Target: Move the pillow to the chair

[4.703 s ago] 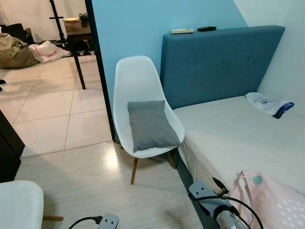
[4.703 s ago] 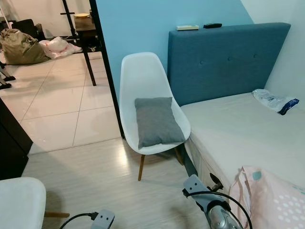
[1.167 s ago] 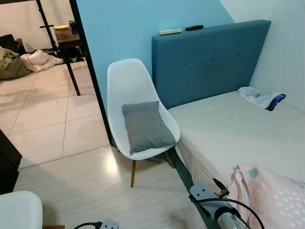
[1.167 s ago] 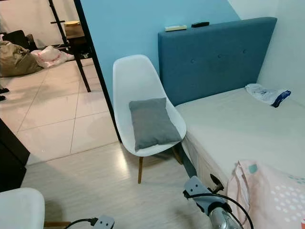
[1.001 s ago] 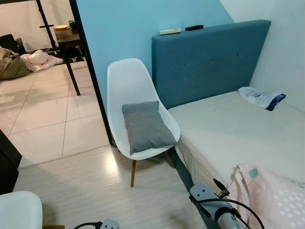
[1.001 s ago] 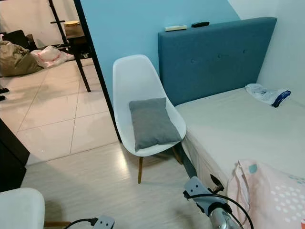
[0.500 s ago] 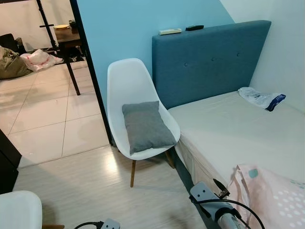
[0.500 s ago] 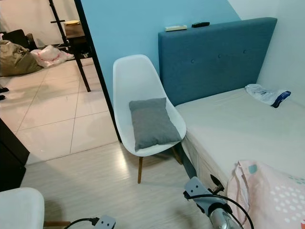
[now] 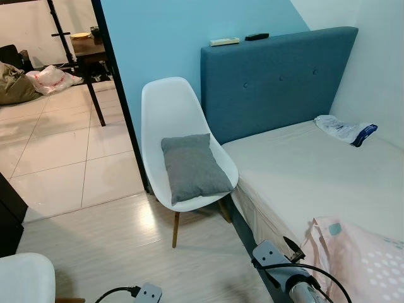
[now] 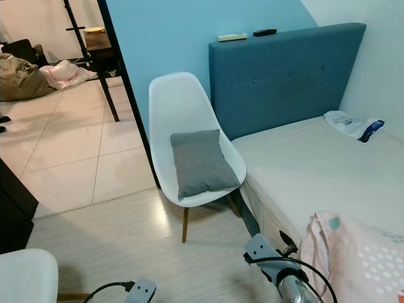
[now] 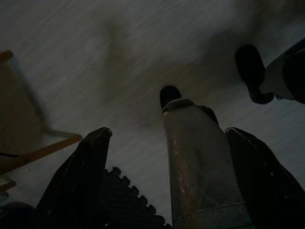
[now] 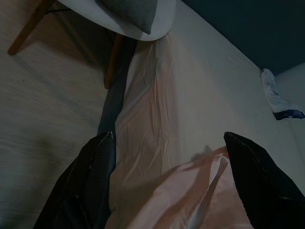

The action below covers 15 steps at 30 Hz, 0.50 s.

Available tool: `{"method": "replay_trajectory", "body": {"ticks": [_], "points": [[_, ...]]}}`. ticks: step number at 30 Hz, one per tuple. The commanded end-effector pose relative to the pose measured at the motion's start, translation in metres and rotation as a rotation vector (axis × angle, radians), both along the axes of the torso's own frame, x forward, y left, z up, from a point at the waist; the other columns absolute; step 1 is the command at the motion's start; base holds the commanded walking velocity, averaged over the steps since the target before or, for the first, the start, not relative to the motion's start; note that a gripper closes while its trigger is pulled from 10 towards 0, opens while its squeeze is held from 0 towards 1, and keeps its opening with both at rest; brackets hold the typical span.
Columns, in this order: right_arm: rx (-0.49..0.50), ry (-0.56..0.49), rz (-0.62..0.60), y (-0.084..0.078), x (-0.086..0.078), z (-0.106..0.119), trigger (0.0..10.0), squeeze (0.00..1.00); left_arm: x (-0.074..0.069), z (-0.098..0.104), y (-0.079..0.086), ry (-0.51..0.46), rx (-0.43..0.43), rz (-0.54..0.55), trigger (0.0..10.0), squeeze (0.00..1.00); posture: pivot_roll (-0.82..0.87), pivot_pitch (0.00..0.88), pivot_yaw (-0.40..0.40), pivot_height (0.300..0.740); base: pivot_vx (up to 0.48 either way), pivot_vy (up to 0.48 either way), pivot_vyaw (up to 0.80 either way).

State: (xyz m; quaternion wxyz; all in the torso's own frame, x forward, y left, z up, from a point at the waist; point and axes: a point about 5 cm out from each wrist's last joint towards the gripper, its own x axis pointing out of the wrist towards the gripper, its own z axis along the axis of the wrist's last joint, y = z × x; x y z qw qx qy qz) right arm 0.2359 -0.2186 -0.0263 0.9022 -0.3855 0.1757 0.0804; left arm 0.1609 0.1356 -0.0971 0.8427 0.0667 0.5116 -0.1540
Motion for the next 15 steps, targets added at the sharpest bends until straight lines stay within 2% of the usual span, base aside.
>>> {"method": "replay_trajectory", "body": {"ticks": [1,15], "points": [[0.014,-0.011,-0.008,-0.0009,0.0003,0.0013,10.0,0.00,0.0014,0.0005,0.0004,0.002,0.000,0.006,10.0,0.00,-0.12,0.000,0.022,0.740,0.000,0.000,0.00],[0.015,-0.012,-0.007,-0.0001,0.0000,0.0010,10.0,0.00,0.0001,0.0000,0.0034,0.005,0.006,0.005,10.0,0.00,-0.12,0.000,0.019,0.740,0.000,0.000,0.00]]}}
